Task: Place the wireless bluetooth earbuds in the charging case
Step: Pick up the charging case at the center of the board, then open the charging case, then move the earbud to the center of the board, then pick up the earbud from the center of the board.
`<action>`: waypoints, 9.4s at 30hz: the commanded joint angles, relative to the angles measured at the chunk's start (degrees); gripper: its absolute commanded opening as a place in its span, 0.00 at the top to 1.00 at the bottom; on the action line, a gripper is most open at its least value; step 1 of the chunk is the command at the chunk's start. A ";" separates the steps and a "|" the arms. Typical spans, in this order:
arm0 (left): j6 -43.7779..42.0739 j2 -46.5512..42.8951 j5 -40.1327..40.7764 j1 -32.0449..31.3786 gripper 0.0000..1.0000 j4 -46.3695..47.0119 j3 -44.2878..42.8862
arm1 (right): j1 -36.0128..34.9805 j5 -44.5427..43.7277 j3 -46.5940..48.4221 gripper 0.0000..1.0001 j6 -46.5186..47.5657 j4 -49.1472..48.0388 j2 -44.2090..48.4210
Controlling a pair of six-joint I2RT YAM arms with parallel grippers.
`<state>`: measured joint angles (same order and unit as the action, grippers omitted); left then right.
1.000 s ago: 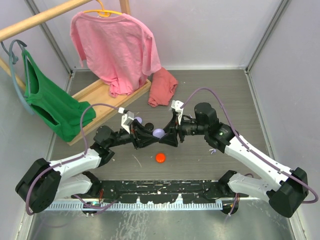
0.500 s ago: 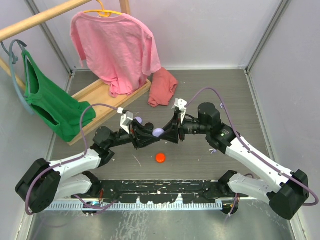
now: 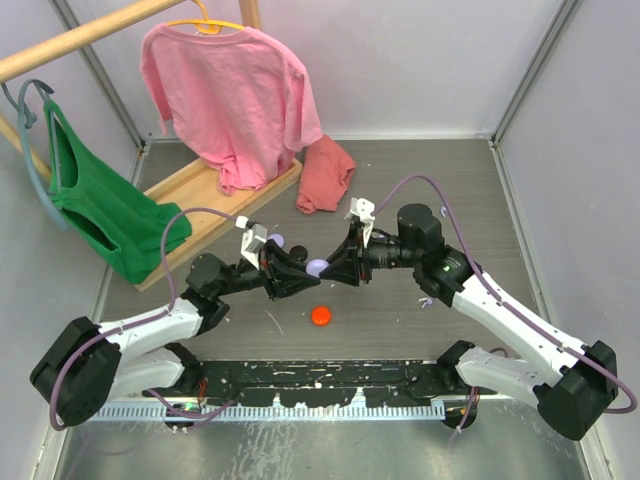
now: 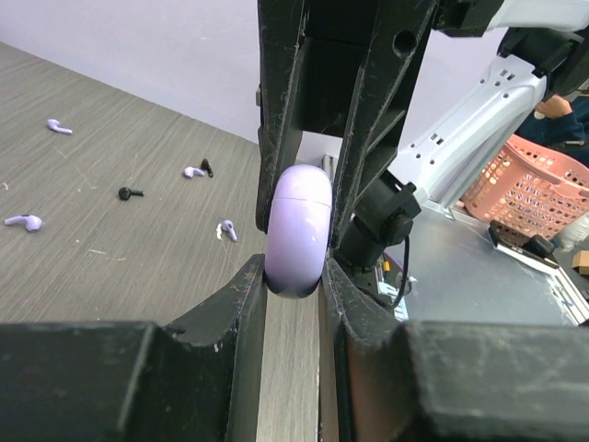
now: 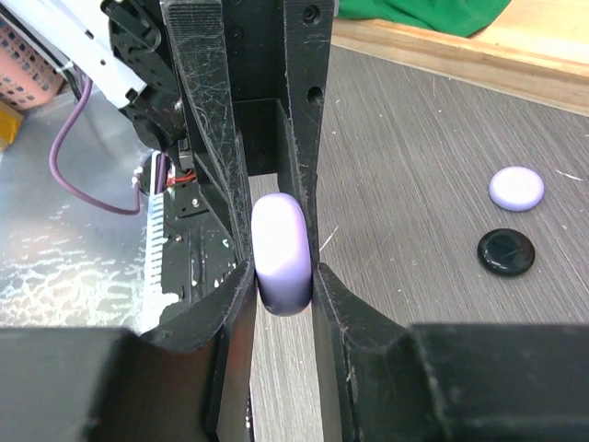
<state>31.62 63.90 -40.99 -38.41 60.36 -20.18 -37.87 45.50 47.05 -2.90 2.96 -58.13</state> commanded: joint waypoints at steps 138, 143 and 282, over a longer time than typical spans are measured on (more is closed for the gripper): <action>-27.30 -10.67 11.87 -3.39 0.89 4.16 11.83 | -6.38 -59.72 4.21 0.24 -18.58 27.13 -0.89; -27.70 -14.69 15.88 -3.38 0.94 -0.33 12.80 | -1.37 -61.99 -1.66 0.23 -25.69 29.10 -1.29; -31.35 -24.41 16.91 -3.40 0.99 -15.92 12.53 | 6.92 -56.28 -0.79 0.57 -42.81 25.61 -26.42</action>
<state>1.56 40.47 -23.99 -41.58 42.50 -7.22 -30.74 -9.78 44.69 -44.64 30.28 -83.79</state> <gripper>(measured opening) 0.235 0.441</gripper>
